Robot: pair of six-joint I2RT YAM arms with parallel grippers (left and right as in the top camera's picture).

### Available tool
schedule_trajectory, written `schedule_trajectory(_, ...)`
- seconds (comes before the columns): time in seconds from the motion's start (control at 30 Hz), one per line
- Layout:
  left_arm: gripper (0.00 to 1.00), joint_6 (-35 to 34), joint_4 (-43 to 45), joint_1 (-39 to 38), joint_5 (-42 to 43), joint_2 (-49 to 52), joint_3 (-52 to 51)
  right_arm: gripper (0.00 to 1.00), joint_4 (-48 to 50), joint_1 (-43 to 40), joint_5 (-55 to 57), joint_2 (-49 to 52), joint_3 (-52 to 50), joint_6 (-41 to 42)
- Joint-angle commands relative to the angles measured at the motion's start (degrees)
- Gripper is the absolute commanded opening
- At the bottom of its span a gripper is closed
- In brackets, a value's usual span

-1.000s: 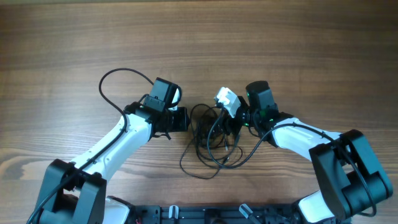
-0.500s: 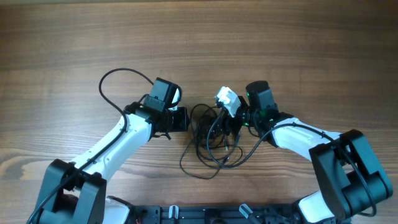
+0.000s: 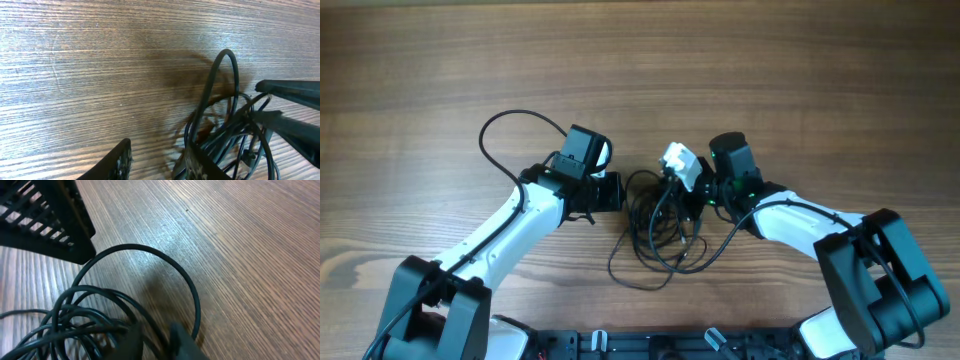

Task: Untangle cables

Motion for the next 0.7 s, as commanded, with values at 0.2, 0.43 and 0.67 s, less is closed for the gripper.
schedule_trajectory(0.2,0.36,-0.5,0.2,0.2,0.7,-0.6,-0.5,0.59,0.1,0.2,-0.3,1.2,0.2,0.4)
schedule_trajectory(0.43,0.36,-0.5,0.2,0.2,0.7,-0.6,-0.5,0.69,-0.5,1.3,-0.4,1.2,0.2,-0.5)
schedule_trajectory(0.67,0.36,-0.5,0.4,0.2,0.7,-0.6,-0.5,0.68,-0.6,3.3,2.5,1.2,0.2,-3.0)
